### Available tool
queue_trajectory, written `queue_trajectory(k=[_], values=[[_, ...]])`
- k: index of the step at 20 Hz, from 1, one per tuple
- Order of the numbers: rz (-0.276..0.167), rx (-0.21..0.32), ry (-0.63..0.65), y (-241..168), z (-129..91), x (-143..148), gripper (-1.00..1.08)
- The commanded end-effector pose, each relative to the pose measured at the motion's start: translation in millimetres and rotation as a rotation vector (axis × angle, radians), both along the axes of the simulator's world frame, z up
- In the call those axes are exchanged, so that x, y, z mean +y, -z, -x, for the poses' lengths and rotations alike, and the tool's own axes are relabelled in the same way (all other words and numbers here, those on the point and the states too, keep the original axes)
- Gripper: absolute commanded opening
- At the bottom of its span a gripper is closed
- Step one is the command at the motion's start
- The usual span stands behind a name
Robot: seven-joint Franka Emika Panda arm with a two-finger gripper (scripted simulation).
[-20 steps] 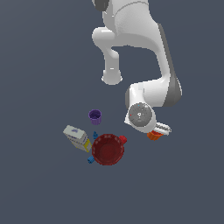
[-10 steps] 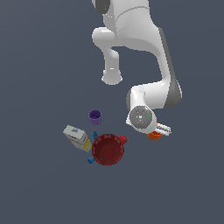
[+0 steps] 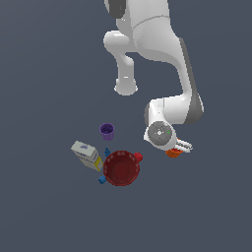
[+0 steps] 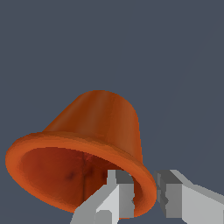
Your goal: Pick up a designated object from a clutter of objects.
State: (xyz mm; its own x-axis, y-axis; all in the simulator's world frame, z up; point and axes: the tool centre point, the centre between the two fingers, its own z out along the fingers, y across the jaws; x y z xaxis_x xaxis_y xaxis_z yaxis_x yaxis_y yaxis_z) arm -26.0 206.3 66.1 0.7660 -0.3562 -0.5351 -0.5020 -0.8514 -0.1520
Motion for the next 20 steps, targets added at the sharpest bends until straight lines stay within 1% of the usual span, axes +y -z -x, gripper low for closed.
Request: queue_trajectory(k=[1,12,16,20], values=[[0.0,-0.001,0.001,0,0,0,-1.0],[0.0,-0.002,0.001,-2,-1,-2,-1.0],[0.0,-0.001,0.002,-13,-1,-11,-1.0],[0.0,-0.001,0.002,-32,-1,-28,-1.0]])
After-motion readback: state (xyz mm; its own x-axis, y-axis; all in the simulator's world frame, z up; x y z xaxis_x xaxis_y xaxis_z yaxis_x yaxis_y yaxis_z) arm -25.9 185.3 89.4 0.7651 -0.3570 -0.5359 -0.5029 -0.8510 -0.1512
